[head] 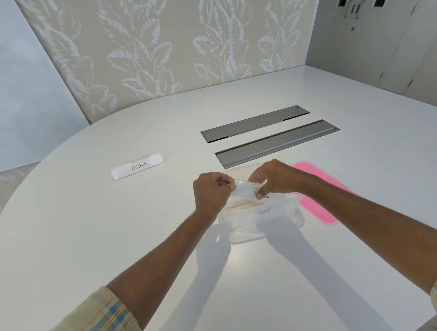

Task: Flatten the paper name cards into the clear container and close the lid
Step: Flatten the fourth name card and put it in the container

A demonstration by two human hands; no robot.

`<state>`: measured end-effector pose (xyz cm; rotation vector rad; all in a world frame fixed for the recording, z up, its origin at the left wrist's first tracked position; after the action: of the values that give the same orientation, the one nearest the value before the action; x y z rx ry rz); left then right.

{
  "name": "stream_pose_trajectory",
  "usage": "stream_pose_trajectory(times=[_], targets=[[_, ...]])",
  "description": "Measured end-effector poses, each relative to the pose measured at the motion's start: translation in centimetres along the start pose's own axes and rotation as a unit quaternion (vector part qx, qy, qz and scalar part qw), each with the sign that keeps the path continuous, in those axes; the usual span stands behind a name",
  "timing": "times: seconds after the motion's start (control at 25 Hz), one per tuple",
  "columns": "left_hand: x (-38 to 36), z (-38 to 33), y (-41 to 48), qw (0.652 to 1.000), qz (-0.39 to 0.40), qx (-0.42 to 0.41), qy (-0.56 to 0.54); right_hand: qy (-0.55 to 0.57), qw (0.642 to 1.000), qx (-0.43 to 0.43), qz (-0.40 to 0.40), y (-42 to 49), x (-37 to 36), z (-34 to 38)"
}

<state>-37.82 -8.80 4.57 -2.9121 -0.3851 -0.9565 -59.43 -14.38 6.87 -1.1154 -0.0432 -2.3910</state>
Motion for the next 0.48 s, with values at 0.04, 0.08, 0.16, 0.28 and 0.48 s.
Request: stream_pose_trajectory(times=[0.04, 0.08, 0.16, 0.28, 0.48], targets=[[-0.1, -0.1, 0.0, 1.000, 0.000, -0.001, 0.003, 0.001, 1.000, 0.001, 0.005, 0.2, -0.1, 0.0], [-0.1, -0.1, -0.1, 1.000, 0.001, 0.000, 0.005, 0.000, 1.000, 0.001, 0.007, 0.4, -0.2, 0.0], [-0.2, 0.0, -0.2, 1.000, 0.002, 0.003, 0.007, 0.000, 1.000, 0.003, 0.011, 0.7, -0.3, -0.1], [-0.4, 0.1, -0.4, 1.000, 0.005, 0.001, 0.015, 0.005, 1.000, 0.003, 0.027, 0.9, -0.4, -0.5], [-0.5, 0.0, -0.7, 1.000, 0.004, 0.006, 0.021, -0.003, 0.999, 0.013, 0.044, 1.2, -0.6, -0.9]])
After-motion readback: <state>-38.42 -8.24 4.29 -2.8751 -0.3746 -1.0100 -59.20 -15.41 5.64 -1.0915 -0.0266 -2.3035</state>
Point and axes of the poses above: each hand's wrist, its own y-axis towards the middle knuckle, its own x-axis out of the back of the hand, z = x × y, the point moved 2 cm from there along y, towards the middle knuckle, and after that the axes turned 14 degrees about y, right-handed, at the moved point
